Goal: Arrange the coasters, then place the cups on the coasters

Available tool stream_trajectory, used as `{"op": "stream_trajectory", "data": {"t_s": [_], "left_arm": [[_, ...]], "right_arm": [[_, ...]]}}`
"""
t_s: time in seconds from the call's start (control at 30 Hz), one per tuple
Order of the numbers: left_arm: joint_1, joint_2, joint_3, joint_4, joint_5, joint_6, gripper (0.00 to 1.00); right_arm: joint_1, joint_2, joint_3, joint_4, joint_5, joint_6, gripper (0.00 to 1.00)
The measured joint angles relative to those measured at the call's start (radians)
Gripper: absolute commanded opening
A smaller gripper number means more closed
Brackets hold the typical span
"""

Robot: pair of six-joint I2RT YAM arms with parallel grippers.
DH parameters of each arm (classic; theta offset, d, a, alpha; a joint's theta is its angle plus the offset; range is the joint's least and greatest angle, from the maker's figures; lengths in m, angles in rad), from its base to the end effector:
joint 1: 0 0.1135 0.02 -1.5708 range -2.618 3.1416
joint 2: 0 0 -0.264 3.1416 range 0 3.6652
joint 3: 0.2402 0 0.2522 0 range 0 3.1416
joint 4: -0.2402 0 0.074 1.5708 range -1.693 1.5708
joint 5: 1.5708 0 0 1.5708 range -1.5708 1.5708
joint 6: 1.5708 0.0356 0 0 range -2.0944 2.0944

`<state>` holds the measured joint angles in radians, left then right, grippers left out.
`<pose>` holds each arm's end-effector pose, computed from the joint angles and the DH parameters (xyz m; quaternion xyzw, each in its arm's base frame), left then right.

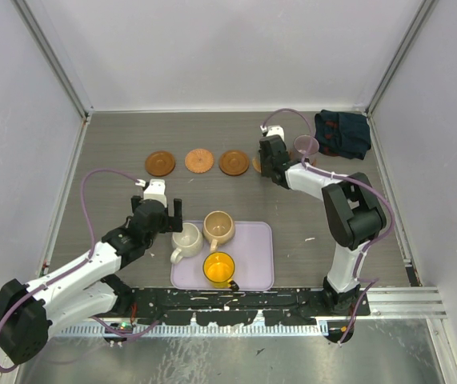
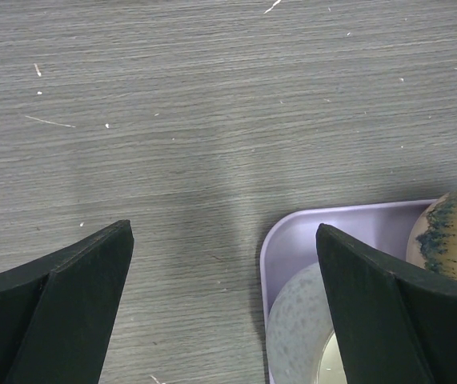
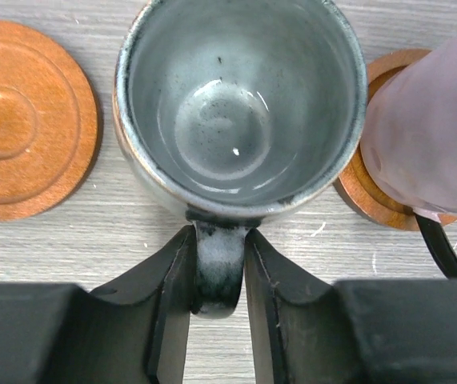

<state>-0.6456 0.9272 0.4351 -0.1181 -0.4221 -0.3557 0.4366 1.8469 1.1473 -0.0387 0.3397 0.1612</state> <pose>0.1630 -0.1045 0.2008 0.0295 0.8721 -0.0539 0.4855 0.3653 0.1574 0.1833 -0.0560 0.9023 -0.0304 0.4264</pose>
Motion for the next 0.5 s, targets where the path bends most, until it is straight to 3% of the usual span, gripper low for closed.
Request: {"op": "stream_trajectory", "data": {"t_s": [0.5], "left_arm": [[0.0,0.001,0.0,0.002,0.0,-0.003,0.98]], "right_arm": [[0.0,-0.036,0.014,0.015,0.016,0.004,0.38]]}}
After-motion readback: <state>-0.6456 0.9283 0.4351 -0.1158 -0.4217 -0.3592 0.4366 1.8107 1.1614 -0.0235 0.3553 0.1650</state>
